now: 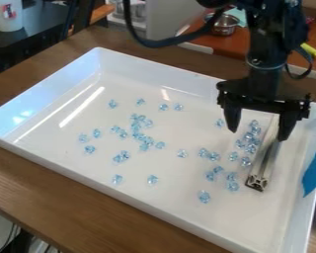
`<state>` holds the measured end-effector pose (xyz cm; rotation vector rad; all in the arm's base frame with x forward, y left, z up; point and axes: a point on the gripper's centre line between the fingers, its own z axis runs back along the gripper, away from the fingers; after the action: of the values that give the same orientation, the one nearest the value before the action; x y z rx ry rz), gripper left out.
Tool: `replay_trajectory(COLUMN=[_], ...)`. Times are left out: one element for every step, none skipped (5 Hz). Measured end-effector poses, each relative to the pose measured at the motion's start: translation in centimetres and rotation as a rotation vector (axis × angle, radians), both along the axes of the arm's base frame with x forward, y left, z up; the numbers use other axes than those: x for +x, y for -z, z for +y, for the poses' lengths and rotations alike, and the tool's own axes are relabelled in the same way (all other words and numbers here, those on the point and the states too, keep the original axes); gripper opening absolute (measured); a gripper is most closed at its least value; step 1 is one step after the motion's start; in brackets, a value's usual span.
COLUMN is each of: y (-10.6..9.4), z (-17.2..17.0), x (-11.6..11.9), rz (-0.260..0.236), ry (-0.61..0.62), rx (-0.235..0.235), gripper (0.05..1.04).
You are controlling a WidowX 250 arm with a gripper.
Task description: Sweep into pile
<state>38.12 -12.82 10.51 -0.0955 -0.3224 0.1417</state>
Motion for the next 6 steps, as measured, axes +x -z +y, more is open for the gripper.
replay_trajectory(y=[0.0, 0.1, 0.1, 0.1, 0.3, 0.4], z=[-0.5, -0.9, -1.0, -1.4, -1.8, -1.9], x=[-0.3, -0.5, -0.6, -0.6, -0.8, -0.9], rz=[0.01, 0.015, 0.019, 0.008, -0.006, -0.013], ry=[0.01, 0.02, 0.024, 0.025, 0.031, 0.032], rx=[0.003, 0.003, 0.006, 0.018, 0.032, 0.054], gripper=[1.0, 0.977, 0.855, 0.553, 0.309, 0.371])
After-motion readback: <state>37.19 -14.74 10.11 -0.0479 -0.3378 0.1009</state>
